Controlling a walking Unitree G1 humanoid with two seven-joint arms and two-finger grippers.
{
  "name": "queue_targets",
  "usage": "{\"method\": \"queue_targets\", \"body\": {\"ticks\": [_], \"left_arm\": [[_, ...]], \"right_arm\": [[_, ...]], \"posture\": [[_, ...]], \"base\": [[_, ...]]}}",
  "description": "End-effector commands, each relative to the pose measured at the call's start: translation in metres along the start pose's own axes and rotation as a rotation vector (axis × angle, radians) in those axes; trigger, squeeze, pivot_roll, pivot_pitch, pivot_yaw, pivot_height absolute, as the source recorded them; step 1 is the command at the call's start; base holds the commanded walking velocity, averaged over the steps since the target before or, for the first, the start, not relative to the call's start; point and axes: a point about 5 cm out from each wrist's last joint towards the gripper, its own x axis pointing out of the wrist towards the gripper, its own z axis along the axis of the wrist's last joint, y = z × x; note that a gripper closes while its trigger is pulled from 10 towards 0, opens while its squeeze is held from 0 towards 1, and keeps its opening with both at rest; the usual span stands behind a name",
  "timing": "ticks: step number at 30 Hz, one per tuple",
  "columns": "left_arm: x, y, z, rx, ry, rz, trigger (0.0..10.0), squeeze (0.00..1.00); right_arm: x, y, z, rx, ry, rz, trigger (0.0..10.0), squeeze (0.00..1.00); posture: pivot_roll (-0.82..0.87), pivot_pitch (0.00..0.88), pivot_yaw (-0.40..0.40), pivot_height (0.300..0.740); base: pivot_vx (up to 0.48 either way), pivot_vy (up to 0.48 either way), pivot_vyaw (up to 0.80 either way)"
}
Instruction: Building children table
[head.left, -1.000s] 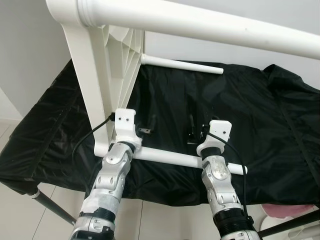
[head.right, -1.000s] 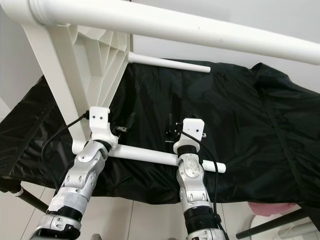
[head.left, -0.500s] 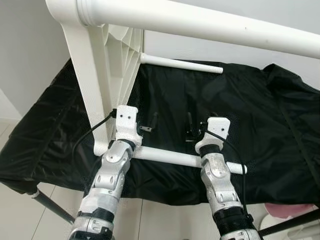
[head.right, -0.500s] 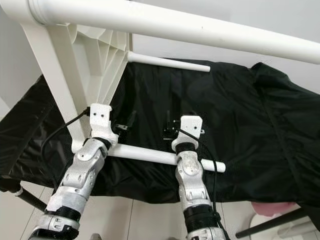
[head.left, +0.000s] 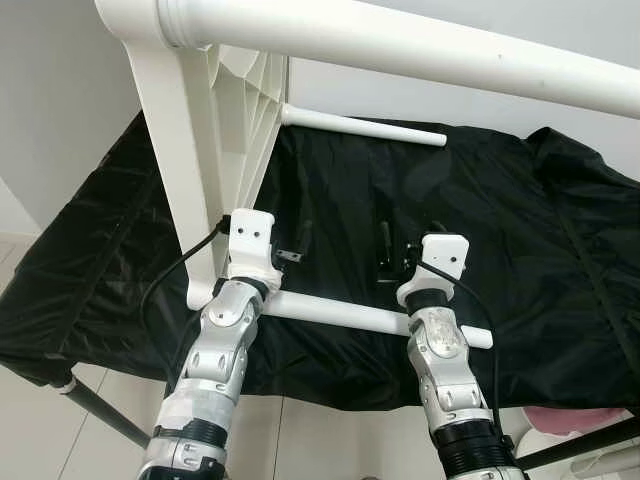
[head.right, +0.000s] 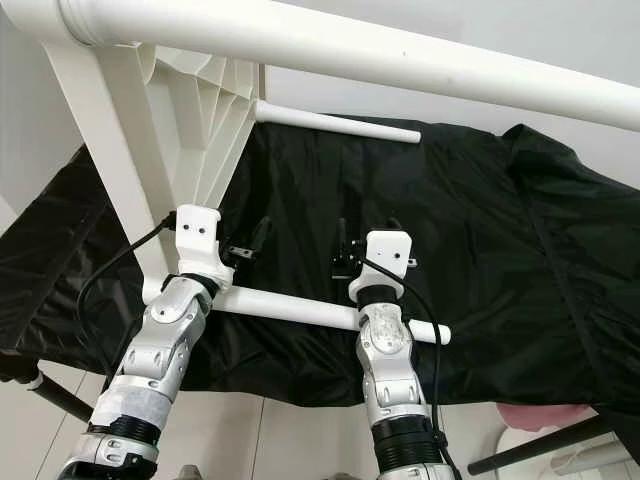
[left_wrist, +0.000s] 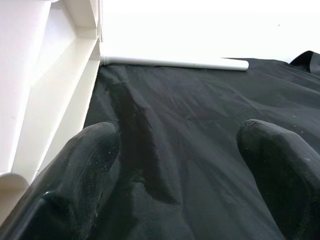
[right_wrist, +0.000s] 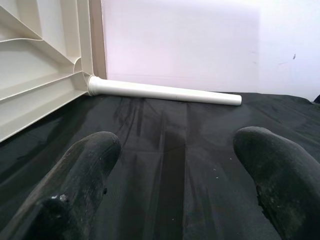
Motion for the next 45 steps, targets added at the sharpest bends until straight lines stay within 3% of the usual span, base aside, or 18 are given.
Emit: {"method": "queue_targets", "body": {"ticks": [1, 11, 27, 45], "left_arm": [[0.0012, 0.0031, 0.0012, 0.013, -0.004, 0.088, 10.0, 0.00], [-0.0042, 0.0044, -0.0026, 0.041, 0.010, 0.089, 10.0, 0.00], [-0.0028, 0.0001, -0.0052, 0.054, 0.022, 0.058, 10.0, 0.00], [-0.0026, 0.0055, -0.0060, 0.090, 0.030, 0.061, 10.0, 0.00]], "right_arm": [[-0.0012, -0.0005, -0.0013, -0.013, 0.012, 0.003, 10.0, 0.00], [-0.0059, -0.0035, -0.0023, -0.028, 0.029, 0.013, 10.0, 0.00], [-0.0085, -0.0038, -0.0038, -0.035, 0.040, 0.015, 10.0, 0.00], [-0.0064, -0.0017, -0.0055, -0.044, 0.049, 0.024, 10.0, 0.00]], "posture": [[0.01, 0.023, -0.055, 0.740], [0.01, 0.023, -0.059, 0.740], [0.01, 0.013, -0.053, 0.740], [0.01, 0.000, -0.063, 0.740]], "base": [[0.000, 0.000, 0.00], [0.000, 0.000, 0.00], [0.000, 0.000, 0.00], [0.000, 0.000, 0.00]]}}
